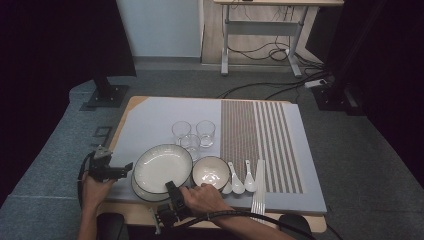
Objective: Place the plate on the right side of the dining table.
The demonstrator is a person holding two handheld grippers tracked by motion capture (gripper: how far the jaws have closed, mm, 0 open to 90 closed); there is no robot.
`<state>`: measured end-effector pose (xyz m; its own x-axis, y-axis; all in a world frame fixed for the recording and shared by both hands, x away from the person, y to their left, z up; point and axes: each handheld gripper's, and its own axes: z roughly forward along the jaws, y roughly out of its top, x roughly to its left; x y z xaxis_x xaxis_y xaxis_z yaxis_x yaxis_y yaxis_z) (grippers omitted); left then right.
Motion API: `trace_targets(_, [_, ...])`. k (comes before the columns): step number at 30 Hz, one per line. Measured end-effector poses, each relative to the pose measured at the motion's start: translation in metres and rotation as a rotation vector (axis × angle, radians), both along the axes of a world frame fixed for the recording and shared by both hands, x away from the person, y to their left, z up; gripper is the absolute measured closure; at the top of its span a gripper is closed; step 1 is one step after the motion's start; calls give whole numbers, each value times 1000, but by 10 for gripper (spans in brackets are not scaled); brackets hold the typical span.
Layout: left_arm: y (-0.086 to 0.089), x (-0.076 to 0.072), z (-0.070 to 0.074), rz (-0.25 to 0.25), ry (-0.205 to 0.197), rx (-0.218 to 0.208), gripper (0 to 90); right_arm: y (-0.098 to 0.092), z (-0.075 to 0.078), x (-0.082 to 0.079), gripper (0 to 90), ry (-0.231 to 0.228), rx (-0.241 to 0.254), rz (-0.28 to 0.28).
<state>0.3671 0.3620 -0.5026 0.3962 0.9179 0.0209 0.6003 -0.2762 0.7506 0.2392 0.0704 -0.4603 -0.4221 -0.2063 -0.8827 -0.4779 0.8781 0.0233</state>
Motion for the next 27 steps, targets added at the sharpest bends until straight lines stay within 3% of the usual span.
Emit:
trace_targets(10, [13,3,-13,62,39,35,0,-6,14,13,793,-10,10,-23])
trace_targets(19, [11,8,-22,65,96,70,0,-14,21,23,793,-15,12,-55])
trace_targets(24, [13,9,-24,74,121,36,0,-18,24,27,793,-15,14,-71])
trace_targets(27, [13,9,-24,73,118,41,0,-22,26,31,793,-18,17,-83])
